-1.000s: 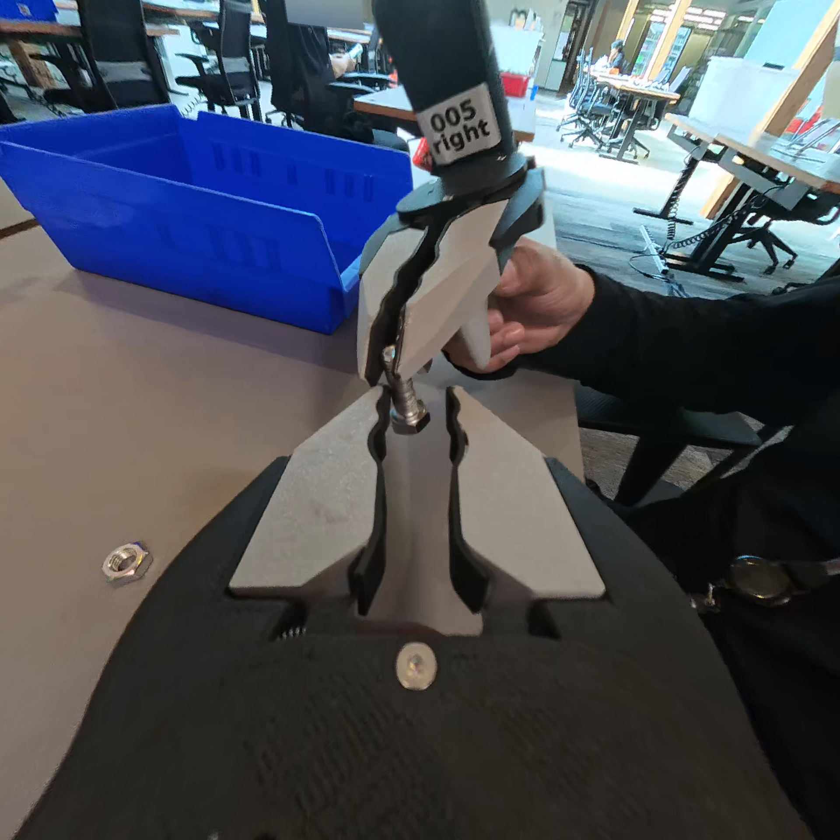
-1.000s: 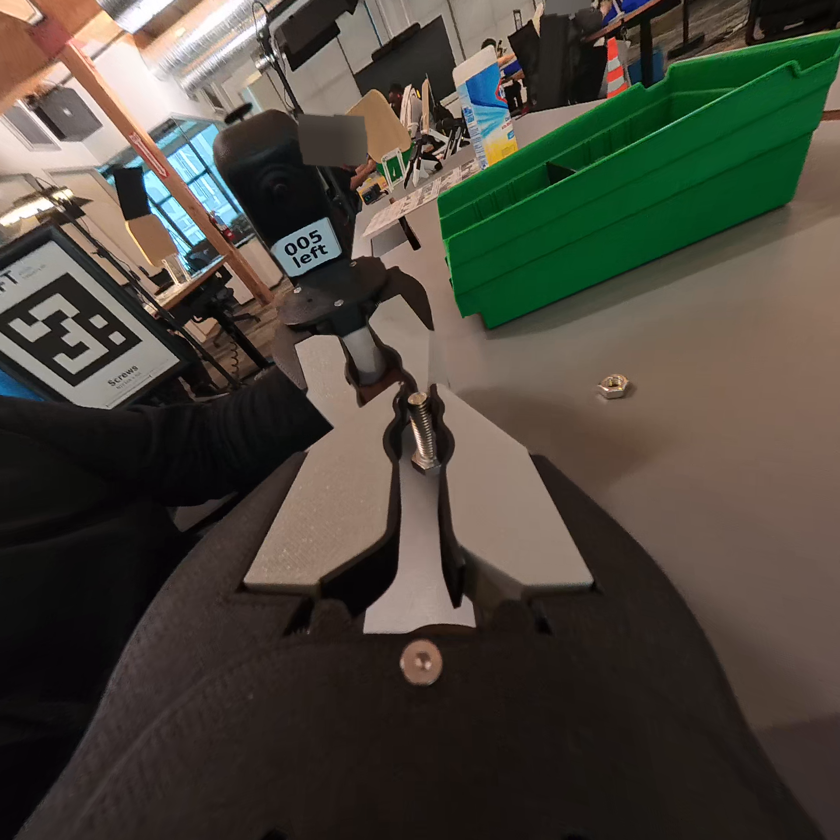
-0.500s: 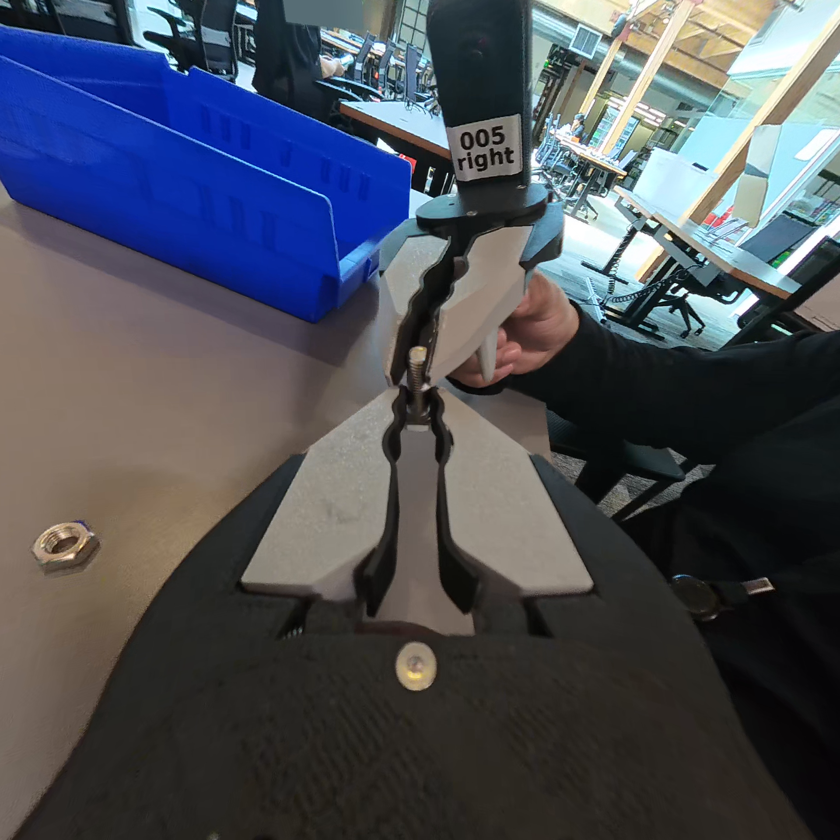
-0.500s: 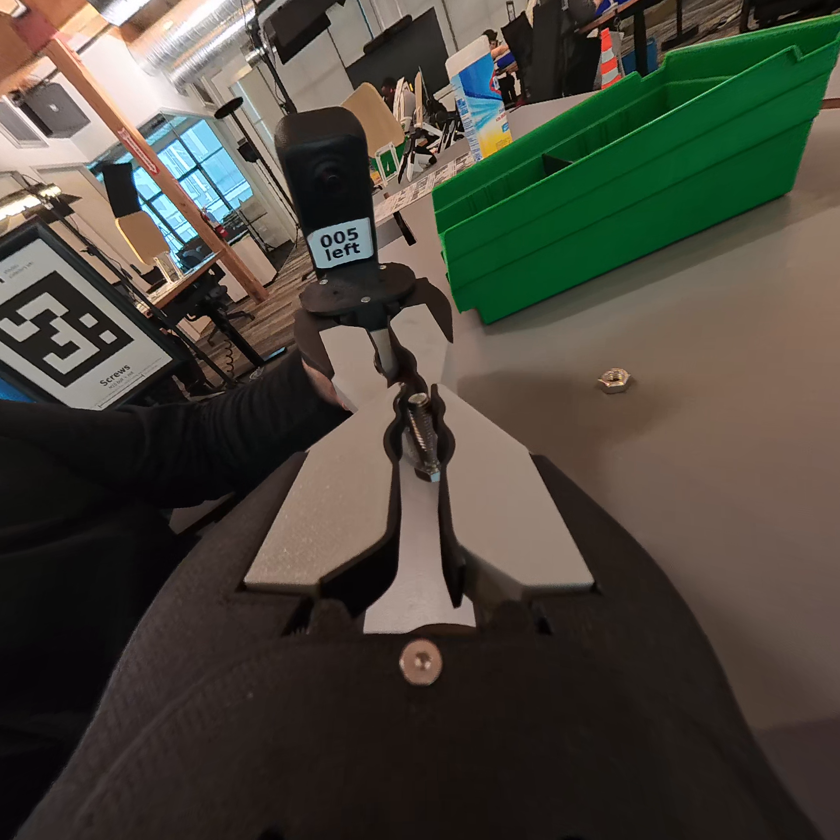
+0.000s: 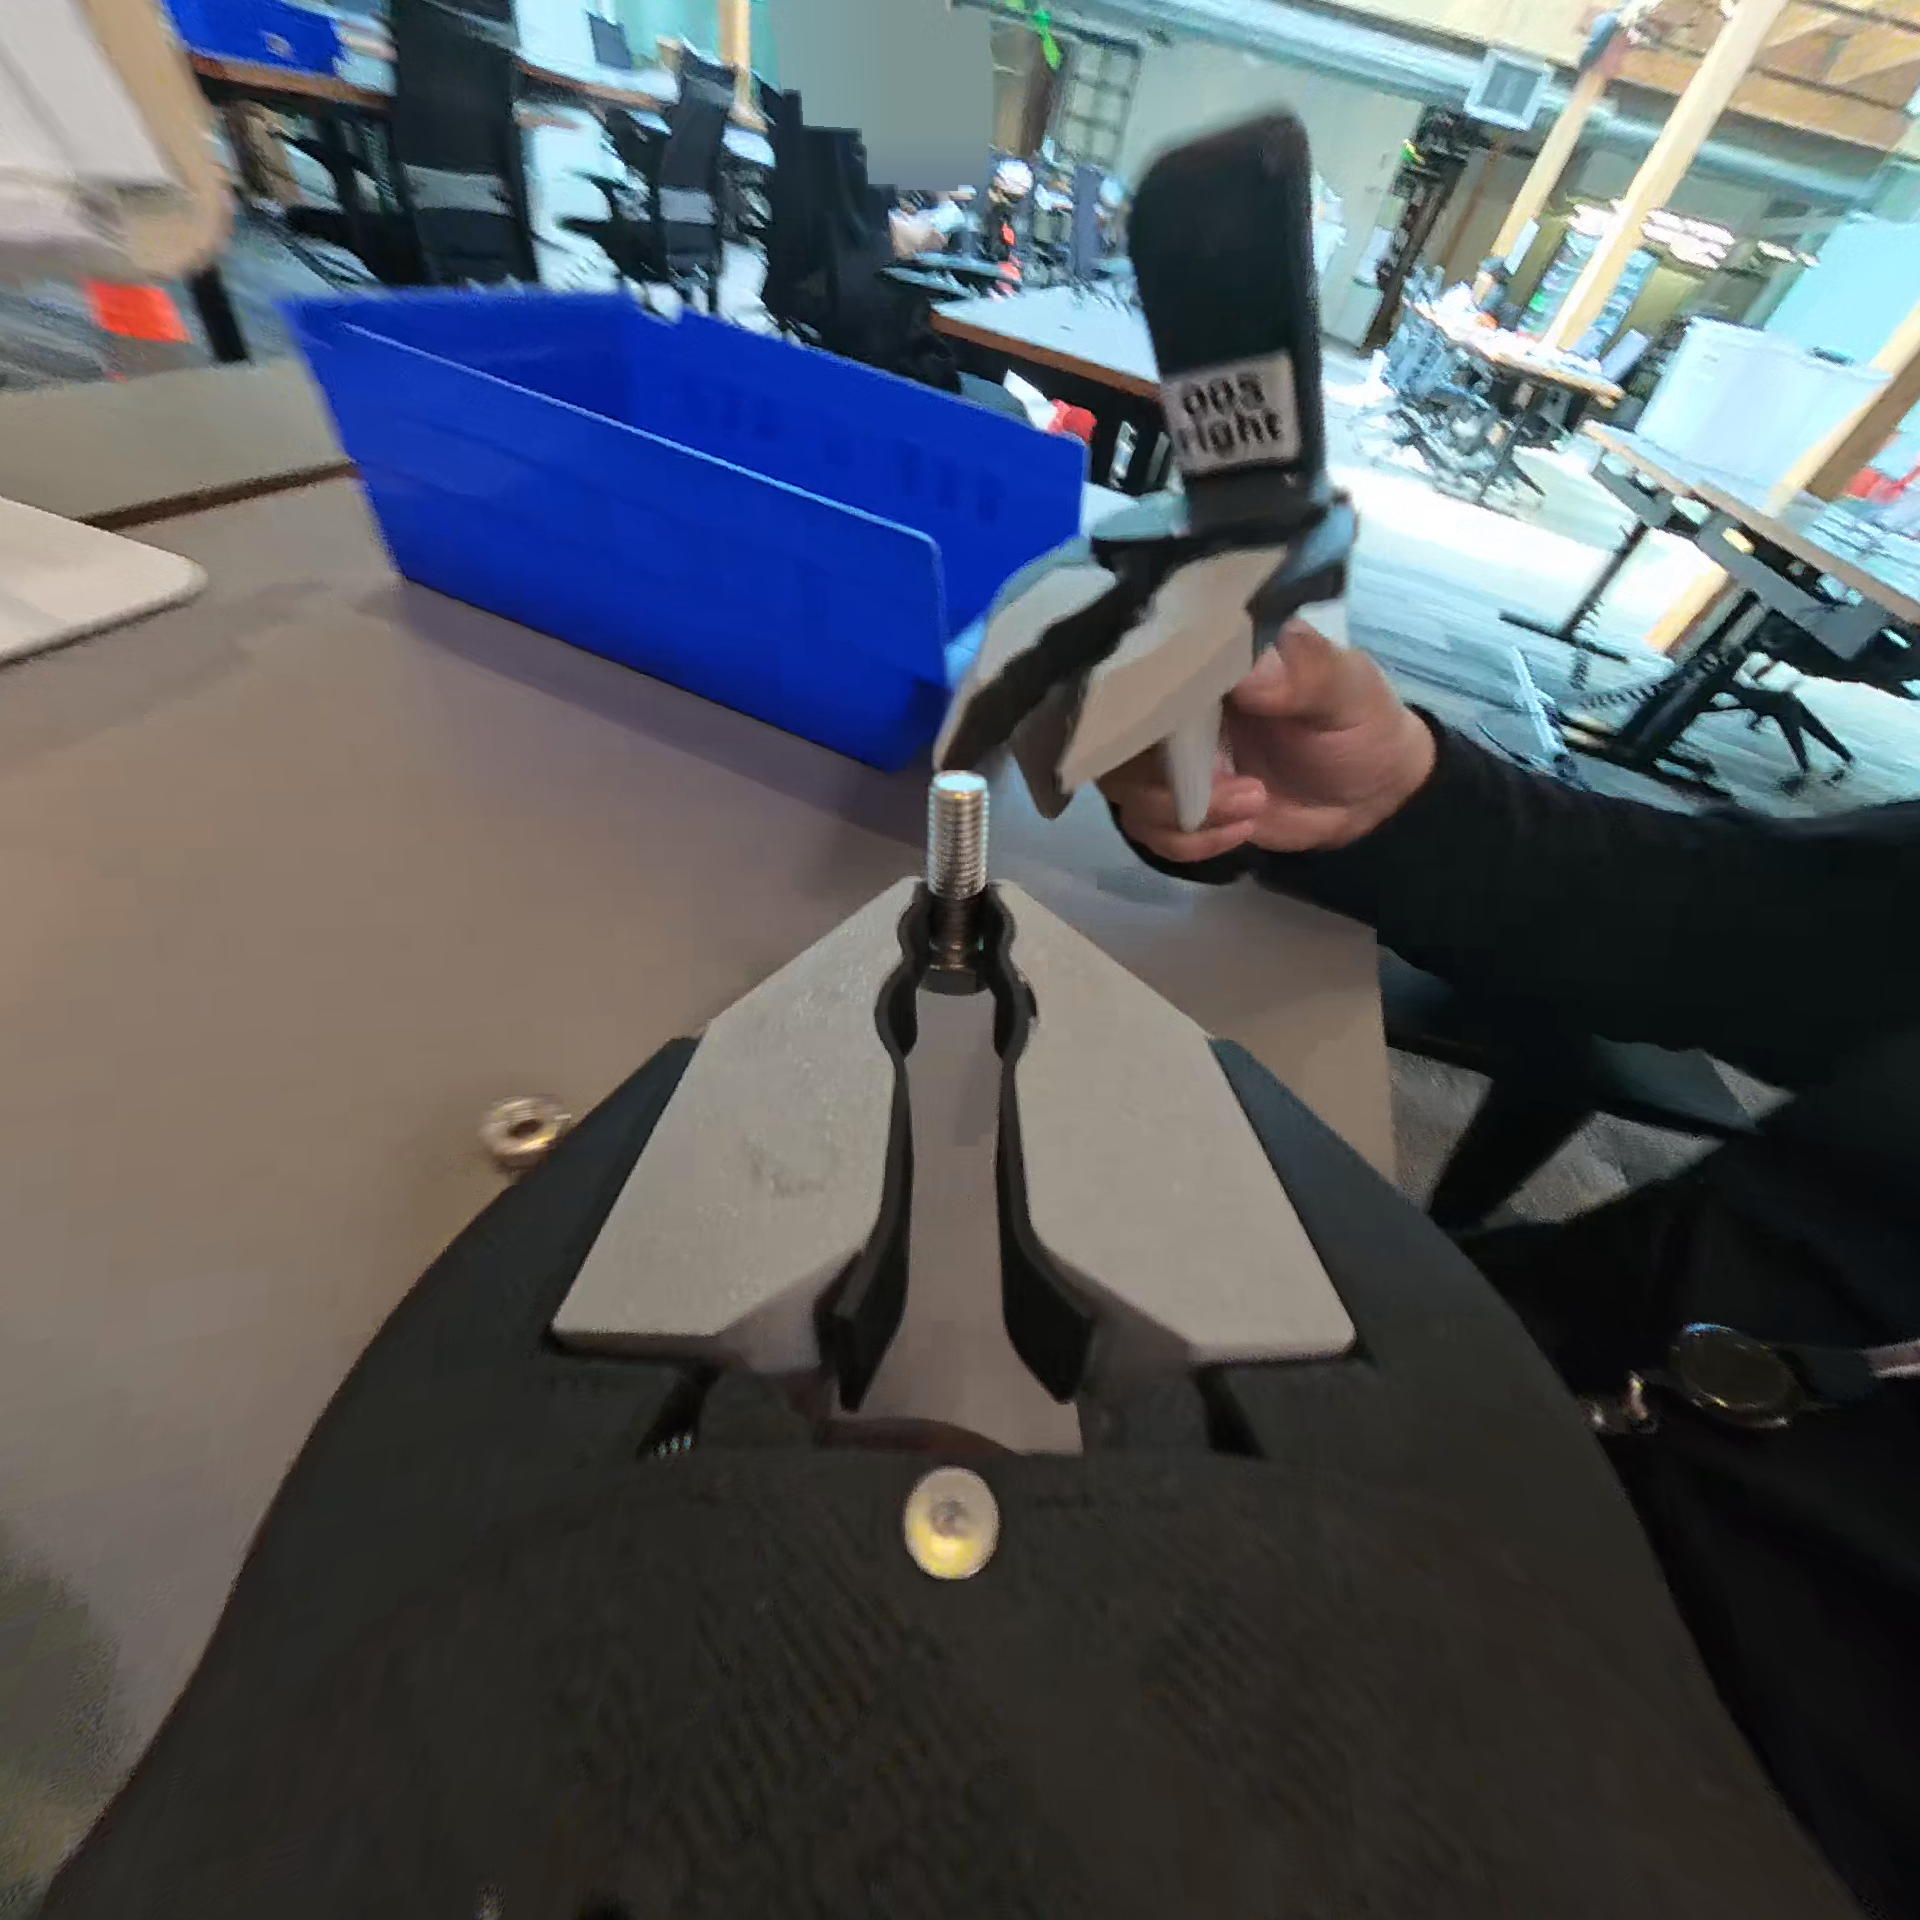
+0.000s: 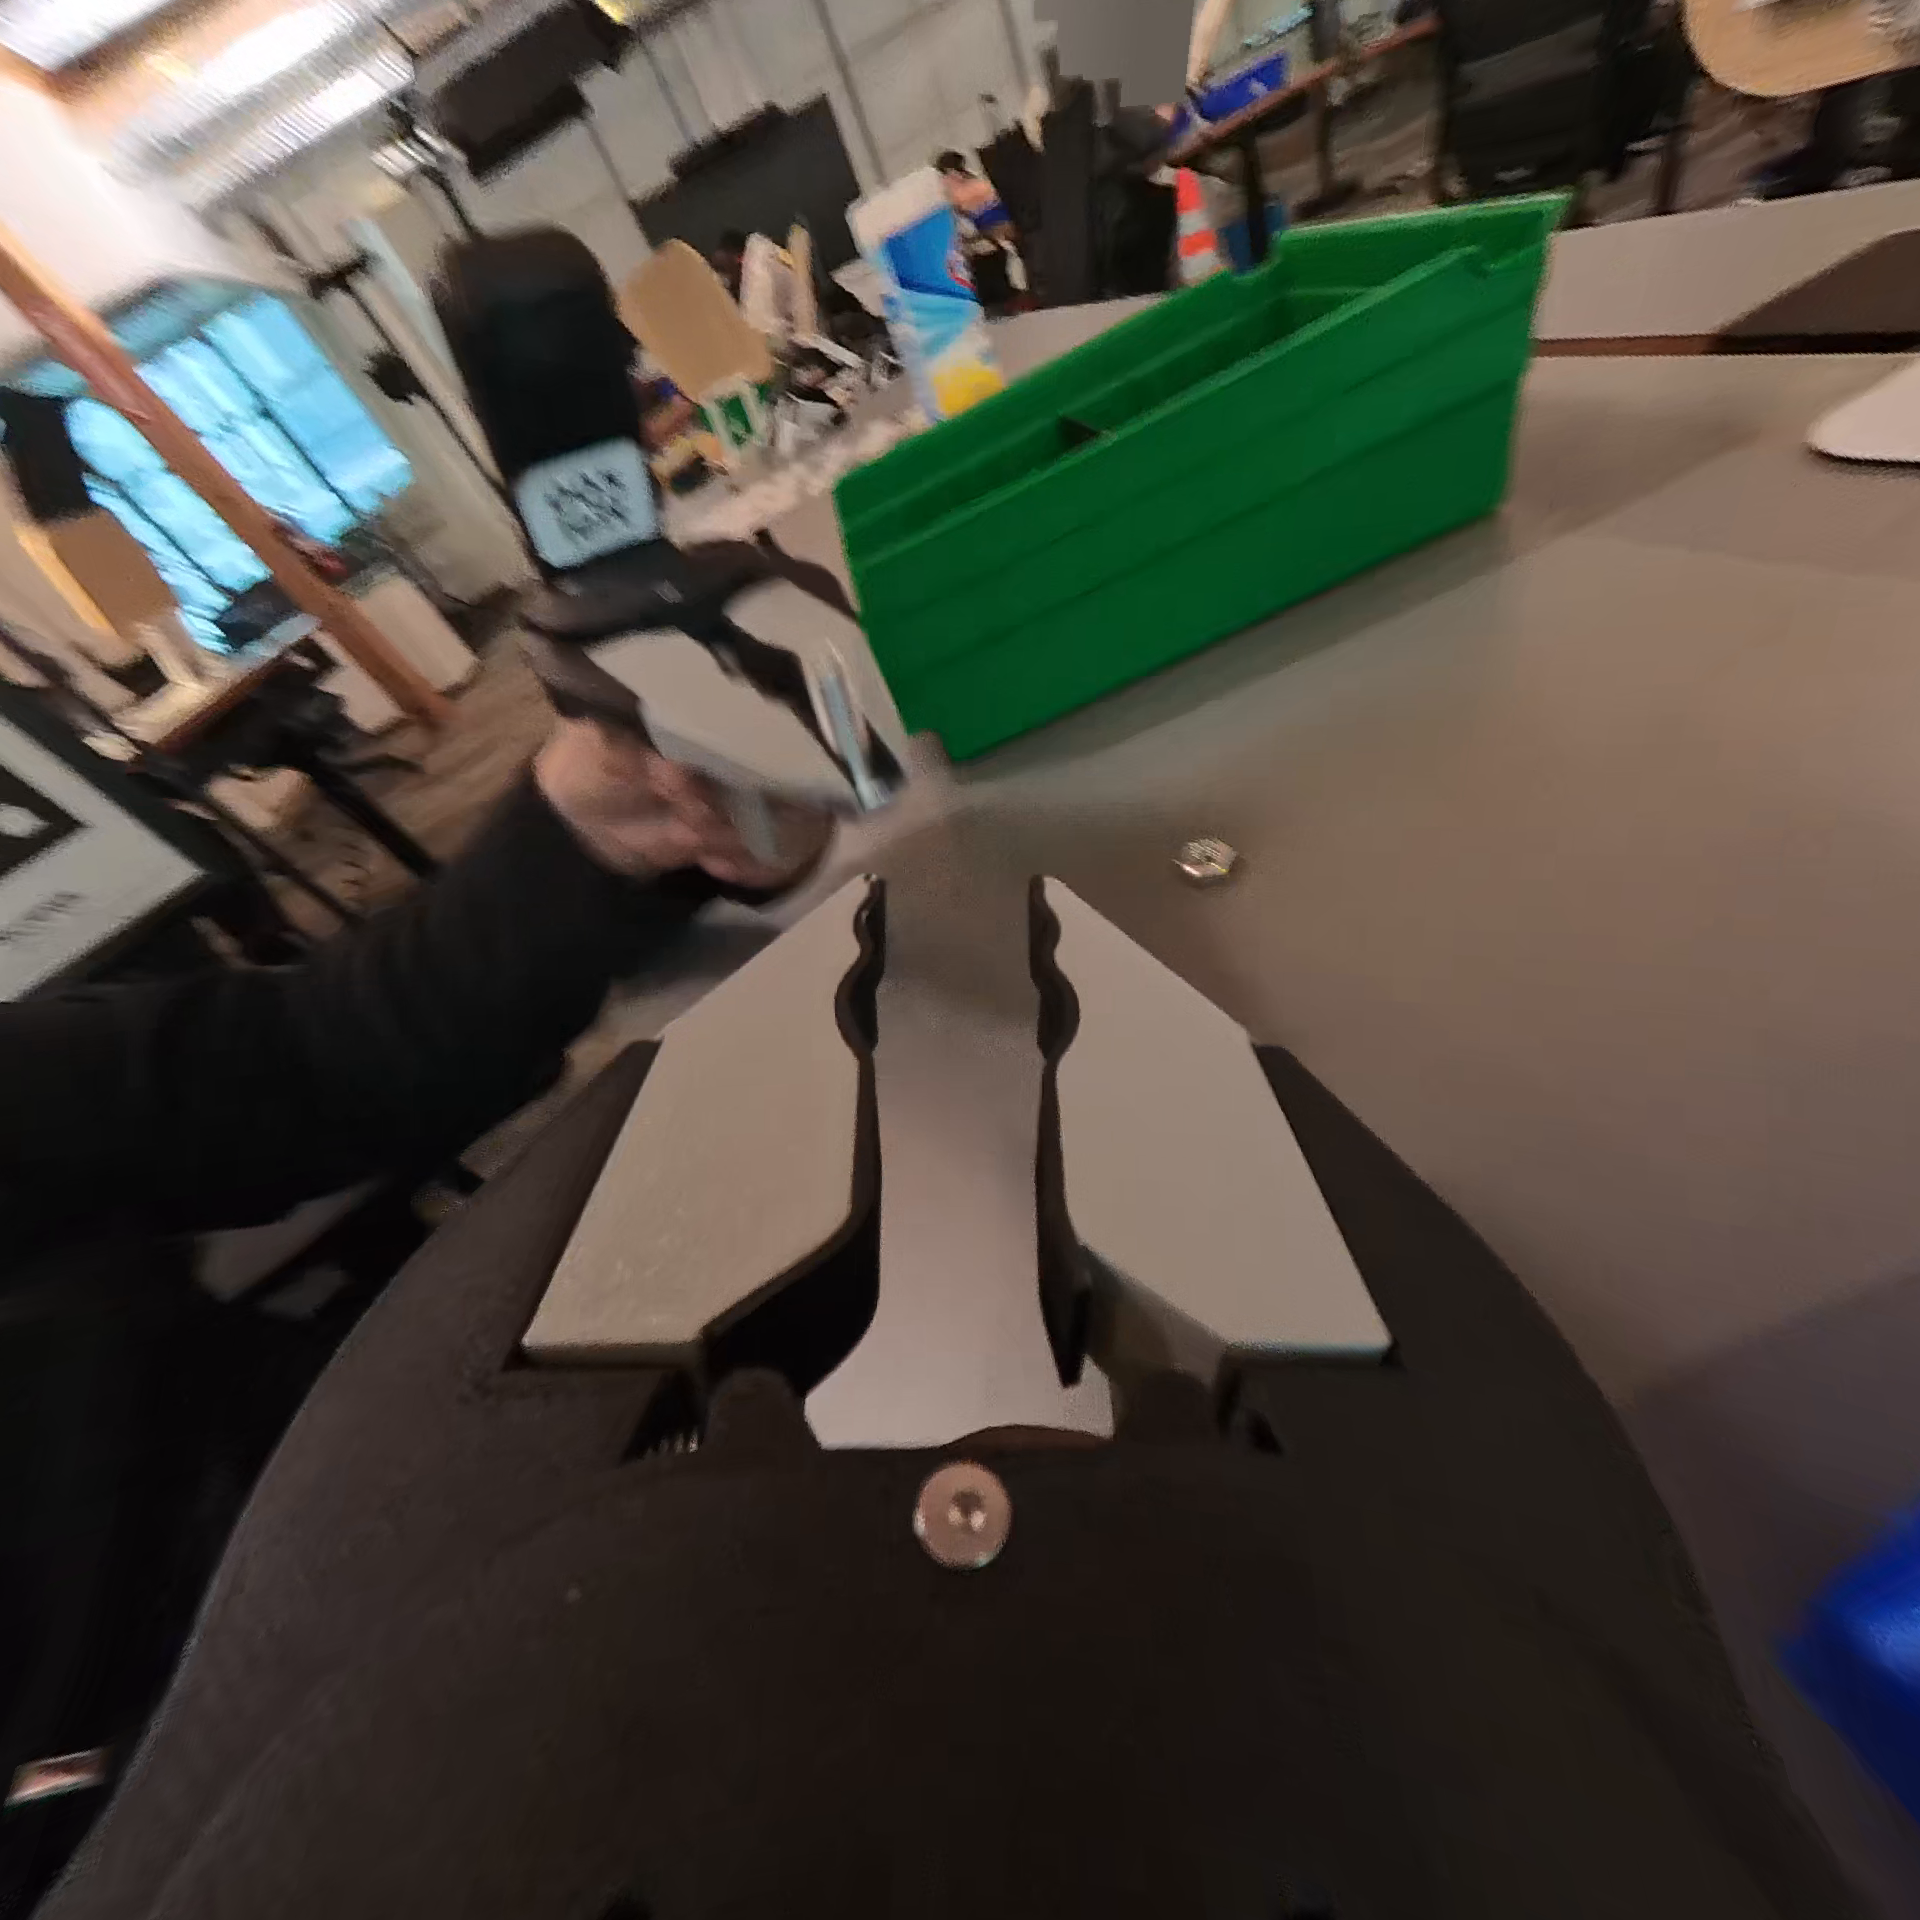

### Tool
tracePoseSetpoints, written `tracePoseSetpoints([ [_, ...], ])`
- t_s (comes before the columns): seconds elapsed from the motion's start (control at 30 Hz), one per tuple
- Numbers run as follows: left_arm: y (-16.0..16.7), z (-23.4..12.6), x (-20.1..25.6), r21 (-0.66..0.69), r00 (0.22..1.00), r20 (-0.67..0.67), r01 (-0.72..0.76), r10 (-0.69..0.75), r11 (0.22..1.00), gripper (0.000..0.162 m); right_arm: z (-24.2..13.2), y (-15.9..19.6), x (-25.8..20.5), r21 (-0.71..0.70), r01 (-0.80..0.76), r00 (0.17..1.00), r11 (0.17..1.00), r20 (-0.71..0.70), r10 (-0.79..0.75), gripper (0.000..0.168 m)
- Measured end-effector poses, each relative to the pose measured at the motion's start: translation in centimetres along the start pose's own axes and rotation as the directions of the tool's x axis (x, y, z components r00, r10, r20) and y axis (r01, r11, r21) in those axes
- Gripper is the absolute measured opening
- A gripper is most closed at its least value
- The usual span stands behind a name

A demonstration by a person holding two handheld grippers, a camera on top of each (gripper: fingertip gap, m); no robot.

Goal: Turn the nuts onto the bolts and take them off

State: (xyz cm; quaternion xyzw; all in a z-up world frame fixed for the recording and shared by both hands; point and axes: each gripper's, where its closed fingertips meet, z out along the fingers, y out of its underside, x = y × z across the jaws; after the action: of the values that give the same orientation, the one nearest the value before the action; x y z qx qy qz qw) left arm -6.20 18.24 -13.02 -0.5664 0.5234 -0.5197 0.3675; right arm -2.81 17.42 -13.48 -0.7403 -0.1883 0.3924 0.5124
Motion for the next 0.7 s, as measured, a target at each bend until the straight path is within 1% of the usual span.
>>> tracePoseSetpoints([
  [0.07, -1.4, -1.6, -1.3, 0.076, 0.999, 0.053, 0.003, -0.007, 0.997, 0.006, 0.1, 1.5, 1.4, -0.073, 0.031, 0.996, 0.997, -0.08, -0.037, 0.03],
  [0.13, -2.4, -2.7, -1.8, 0.15, 0.998, 0.056, 0.01, -0.018, 0.989, 0.006, 0.5, 2.6, 1.9, -0.126, 0.05, 0.991, 0.991, -0.121, -0.065, 0.035],
  [0.2, -2.4, -2.9, -1.9, 0.192, 0.999, 0.038, 0.019, -0.027, 0.981, 0.006, 1.4, 2.9, 2.1, -0.153, 0.077, 0.985, 0.985, -0.143, -0.099, 0.036],
  [0.23, -2.0, -2.8, -1.9, 0.185, 0.999, 0.035, 0.011, -0.017, 0.983, 0.006, 2.0, 3.0, 2.1, -0.173, 0.09, 0.982, 0.981, -0.146, -0.116, 0.036],
  [0.3, -0.7, -2.2, -2.5, 0.125, 0.997, 0.076, -0.033, 0.023, 0.992, 0.006, 3.4, 3.6, 2.2, -0.25, 0.126, 0.979, 0.96, -0.122, -0.16, 0.04],
  [0.37, 0.3, -1.8, -2.9, 0.071, 0.992, 0.102, -0.075, 0.068, 0.995, 0.006, 4.9, 3.7, 3.3, -0.333, 0.182, 0.962, 0.925, -0.137, -0.238, 0.04],
  [0.47, 1.1, -1.6, -2.2, 0.039, 0.995, 0.054, -0.082, 0.08, 0.996, 0.006, 7.0, 3.6, 5.5, -0.443, 0.313, 0.905, 0.84, -0.128, -0.405, 0.034],
  [0.53, 1.3, -1.9, -2.0, 0.04, 0.996, 0.037, -0.078, 0.076, 0.996, 0.006, 8.1, 4.2, 6.3, -0.5, 0.357, 0.89, 0.789, -0.074, -0.45, 0.035],
  [0.63, 1.2, -2.7, -1.7, 0.056, 0.997, 0.003, -0.076, 0.076, 0.996, 0.006, 9.2, 4.4, 7.4, -0.533, 0.398, 0.873, 0.747, -0.031, -0.487, 0.036],
  [0.7, 1.1, -3.3, -2.2, 0.06, 0.997, 0.018, -0.076, 0.075, 0.995, 0.006, 9.6, 4.1, 7.5, -0.528, 0.421, 0.868, 0.738, -0.003, -0.497, 0.035],
])
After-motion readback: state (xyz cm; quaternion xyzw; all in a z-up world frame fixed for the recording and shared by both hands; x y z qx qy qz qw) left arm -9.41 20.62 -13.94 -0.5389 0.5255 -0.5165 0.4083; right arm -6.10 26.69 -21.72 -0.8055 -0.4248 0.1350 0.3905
